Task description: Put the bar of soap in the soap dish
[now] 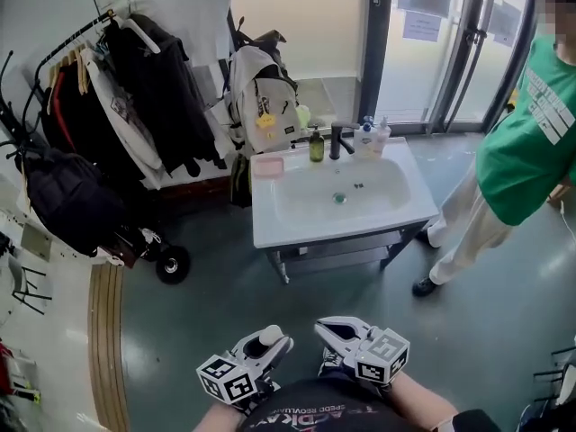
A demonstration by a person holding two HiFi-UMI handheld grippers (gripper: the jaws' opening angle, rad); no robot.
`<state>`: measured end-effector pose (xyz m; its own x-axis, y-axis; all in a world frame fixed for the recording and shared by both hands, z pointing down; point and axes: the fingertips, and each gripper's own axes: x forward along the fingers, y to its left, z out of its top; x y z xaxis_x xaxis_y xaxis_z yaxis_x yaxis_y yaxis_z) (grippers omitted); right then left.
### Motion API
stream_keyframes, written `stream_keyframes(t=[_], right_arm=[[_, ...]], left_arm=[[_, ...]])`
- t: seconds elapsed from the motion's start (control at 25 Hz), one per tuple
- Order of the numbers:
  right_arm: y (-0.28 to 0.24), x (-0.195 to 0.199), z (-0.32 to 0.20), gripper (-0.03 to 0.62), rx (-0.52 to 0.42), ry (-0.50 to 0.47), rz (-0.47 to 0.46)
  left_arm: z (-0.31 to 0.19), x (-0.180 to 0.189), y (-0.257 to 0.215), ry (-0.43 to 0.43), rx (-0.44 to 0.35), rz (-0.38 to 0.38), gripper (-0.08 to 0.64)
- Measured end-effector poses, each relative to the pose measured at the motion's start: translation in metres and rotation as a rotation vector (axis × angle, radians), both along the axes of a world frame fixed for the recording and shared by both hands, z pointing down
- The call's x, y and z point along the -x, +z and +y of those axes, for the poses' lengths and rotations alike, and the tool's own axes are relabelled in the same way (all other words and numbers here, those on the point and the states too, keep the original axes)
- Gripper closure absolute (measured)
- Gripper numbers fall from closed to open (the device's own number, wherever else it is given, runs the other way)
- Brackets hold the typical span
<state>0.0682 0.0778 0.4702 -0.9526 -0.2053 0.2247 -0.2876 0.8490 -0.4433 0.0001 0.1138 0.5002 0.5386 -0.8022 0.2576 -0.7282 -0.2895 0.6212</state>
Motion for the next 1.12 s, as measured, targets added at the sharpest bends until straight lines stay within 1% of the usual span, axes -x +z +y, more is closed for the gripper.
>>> stream_keyframes(t=[0.2,0.32,0.4,0.6,0.84,0.96,1.12], right_arm=[[-0.008,-0.021,-0.041,0.58,-0.022,-0.062,-0.02],[-0.013,-0.034,-0.06,0.58,-0.038,-0.068,-0.026],[-0.017,-0.043,-0.068,0.58,-0.043,-0.056,-0.036],[-0.025,-0.058,-0.079,0.58,-0.06,-0.01,-0.072],[-0.03,-0.071,-0.087,0.58,-0.072,0.056,-0.094],[-0.03,-0.07,-0.093,0.58,-0.08,0.077,-0.088],[-0.03,-0.058,-0.111,0.58,-0.094,0.107,-0.074]], left_arm=[[-0.037,-0.022,-0.006,-0.07,-0.007,-0.012,0.399],[-0.052,-0.036,-0.01,-0.086,-0.012,-0.015,0.398],[-0.058,-0.044,-0.014,-0.085,-0.014,-0.022,0.399],[-0.071,-0.056,-0.021,-0.062,-0.024,-0.034,0.399],[-0.089,-0.07,-0.025,0.009,-0.031,-0.049,0.399],[-0.1,-0.069,-0.026,0.035,-0.041,-0.044,0.399],[-0.122,-0.057,-0.022,0.069,-0.046,-0.035,0.399]])
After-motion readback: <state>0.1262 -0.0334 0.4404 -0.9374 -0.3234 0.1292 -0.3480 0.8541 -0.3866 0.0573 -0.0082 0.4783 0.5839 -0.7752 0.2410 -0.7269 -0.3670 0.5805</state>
